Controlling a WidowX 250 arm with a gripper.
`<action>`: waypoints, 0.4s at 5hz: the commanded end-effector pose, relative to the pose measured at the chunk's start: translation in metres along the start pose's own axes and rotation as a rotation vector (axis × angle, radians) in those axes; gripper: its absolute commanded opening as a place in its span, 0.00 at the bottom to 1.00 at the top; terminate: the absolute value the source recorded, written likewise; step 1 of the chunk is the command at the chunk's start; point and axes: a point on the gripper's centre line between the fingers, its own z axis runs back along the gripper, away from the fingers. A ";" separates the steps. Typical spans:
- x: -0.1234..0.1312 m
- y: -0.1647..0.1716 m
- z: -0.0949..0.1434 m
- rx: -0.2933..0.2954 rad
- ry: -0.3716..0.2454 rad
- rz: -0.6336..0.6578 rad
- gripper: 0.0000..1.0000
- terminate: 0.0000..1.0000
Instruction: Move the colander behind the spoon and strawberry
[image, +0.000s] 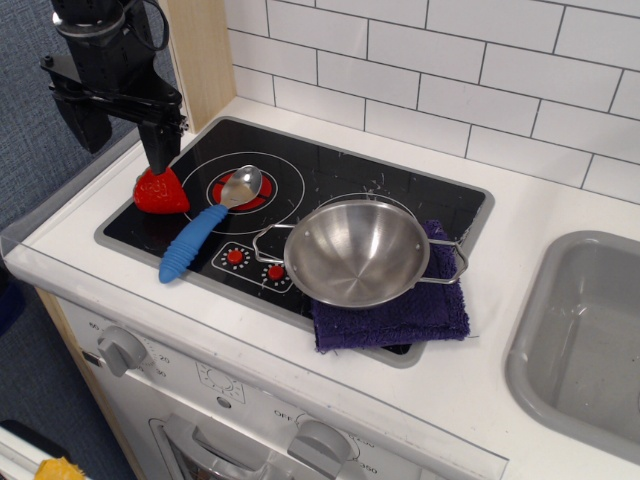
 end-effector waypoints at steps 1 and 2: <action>0.000 0.000 0.000 0.000 0.000 0.000 1.00 0.00; 0.014 -0.035 0.011 -0.068 -0.061 -0.110 1.00 0.00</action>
